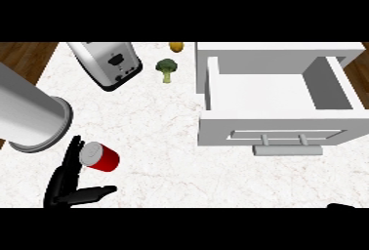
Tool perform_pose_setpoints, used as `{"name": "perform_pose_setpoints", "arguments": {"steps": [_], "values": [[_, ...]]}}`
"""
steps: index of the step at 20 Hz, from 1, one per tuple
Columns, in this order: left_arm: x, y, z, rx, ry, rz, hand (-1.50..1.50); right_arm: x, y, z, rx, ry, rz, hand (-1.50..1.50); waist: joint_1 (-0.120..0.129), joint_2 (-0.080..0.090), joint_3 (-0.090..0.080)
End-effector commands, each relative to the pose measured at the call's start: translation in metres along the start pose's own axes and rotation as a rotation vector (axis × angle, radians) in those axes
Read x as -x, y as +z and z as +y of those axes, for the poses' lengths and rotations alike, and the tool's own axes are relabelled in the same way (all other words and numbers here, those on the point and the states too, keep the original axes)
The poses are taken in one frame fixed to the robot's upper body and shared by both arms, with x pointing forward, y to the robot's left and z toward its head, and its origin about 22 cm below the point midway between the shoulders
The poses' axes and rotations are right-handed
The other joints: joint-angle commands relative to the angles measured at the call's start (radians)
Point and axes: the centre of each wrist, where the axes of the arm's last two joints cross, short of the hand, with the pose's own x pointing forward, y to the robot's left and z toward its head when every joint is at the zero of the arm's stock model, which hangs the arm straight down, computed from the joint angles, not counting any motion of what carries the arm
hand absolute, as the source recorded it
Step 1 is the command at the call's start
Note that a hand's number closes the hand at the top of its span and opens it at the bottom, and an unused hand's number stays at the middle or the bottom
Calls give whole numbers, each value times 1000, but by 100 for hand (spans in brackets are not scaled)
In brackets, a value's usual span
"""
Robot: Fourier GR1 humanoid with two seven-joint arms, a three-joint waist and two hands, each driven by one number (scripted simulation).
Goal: Pick up the can, place it into the drawer and close the drawer
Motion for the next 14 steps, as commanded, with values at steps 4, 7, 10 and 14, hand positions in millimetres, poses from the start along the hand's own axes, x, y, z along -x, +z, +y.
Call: {"name": "perform_pose_setpoints", "arguments": {"steps": [4, 7, 10, 14], "values": [[23, -28, 2, -21, 6, 8, -150, -1, 4, 6, -23, 11, 7, -150, -2, 1, 0], [30, -28, 21, -20, -6, -12, -150, -7, -9, 19, 12, 1, -4, -150, 0, 2, -1], [18, -50, 2, -5, 0, 10, -150, -12, 1, -13, -17, 3, -6, -150, -3, 0, 0], [33, -53, -7, 21, 9, -19, -150, -7, 1, 4, -12, 11, -6, -150, -5, 1, 0]]}}
